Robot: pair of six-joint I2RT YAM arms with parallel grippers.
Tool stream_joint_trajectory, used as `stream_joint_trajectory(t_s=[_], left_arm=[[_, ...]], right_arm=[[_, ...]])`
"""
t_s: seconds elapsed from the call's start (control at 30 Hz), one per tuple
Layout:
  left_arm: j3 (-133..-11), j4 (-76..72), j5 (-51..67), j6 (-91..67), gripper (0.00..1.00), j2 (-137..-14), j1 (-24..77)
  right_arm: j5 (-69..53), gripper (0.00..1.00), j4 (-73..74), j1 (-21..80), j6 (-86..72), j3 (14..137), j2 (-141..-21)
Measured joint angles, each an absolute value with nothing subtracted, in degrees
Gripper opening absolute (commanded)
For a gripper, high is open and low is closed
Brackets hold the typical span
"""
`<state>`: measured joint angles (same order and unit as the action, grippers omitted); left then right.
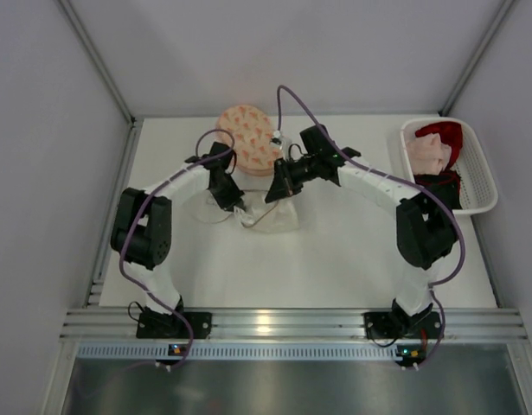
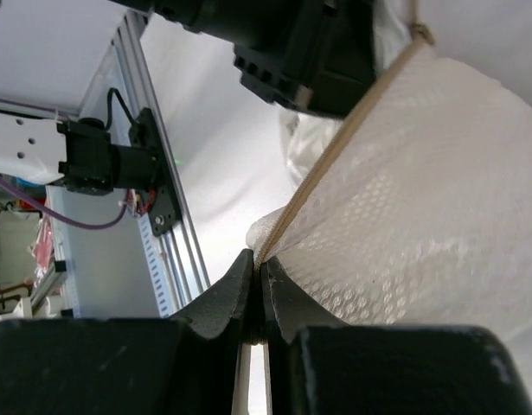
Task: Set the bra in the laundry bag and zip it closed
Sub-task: Place the bra in the laundry bag.
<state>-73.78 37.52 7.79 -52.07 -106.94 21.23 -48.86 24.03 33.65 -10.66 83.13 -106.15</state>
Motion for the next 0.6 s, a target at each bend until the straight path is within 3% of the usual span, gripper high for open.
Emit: stream_joint_trajectory(t_s=[0.17, 0.3, 0.6], left_arm=[[-72.20, 42.85, 4.75, -46.52, 0.00, -97.89, 14.13], [-74.00, 45.82, 3.84, -44.07, 0.00, -92.99, 14.24], [-84.27, 46.57, 2.17, -44.49, 0.00, -101.51, 24.10]], right_arm=[[-50.06, 0.04, 20.99, 34.35, -13.39, 83.24, -105.84], [-50.57, 0.03, 19.57, 35.99, -14.46, 83.24, -106.59], [-50.68, 0.00, 12.69, 36.51, -18.35, 80.23, -111.74]])
